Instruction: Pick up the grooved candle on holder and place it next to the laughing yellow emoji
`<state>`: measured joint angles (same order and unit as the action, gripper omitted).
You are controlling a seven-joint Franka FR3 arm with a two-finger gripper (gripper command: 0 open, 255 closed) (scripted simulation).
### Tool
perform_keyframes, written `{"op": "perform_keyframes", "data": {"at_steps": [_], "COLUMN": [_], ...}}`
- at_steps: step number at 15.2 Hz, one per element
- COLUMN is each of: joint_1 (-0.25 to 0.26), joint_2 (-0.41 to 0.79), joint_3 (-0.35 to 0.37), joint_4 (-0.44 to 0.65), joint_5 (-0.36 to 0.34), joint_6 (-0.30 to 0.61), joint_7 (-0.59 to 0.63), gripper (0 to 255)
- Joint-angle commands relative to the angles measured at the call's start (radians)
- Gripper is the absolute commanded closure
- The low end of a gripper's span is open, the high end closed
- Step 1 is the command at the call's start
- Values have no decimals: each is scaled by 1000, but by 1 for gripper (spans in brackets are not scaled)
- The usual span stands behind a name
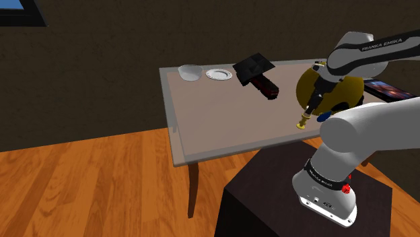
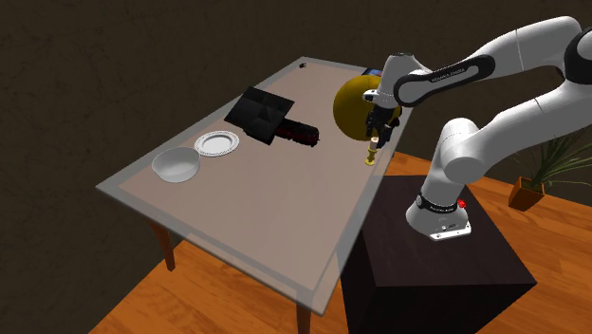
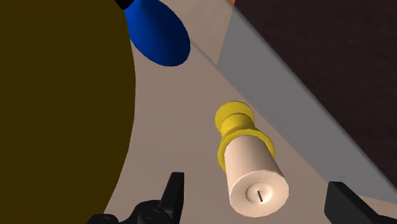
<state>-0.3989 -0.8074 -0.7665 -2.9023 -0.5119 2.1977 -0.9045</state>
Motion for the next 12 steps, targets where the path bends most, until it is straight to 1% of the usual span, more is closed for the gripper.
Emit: {"op": "perform_keyframes", "data": {"at_steps": [1,4,12], "joint_1": [-8,-13,-13], "joint_2": [-28,-95,-95], "joint_3": [18,73,74], "joint_4": [21,80,80], "joint_5": [11,51,51], "joint_6": [-47,-171,-171], "joint_7": [-2,-7,-7], "gripper": [0,0,0]}}
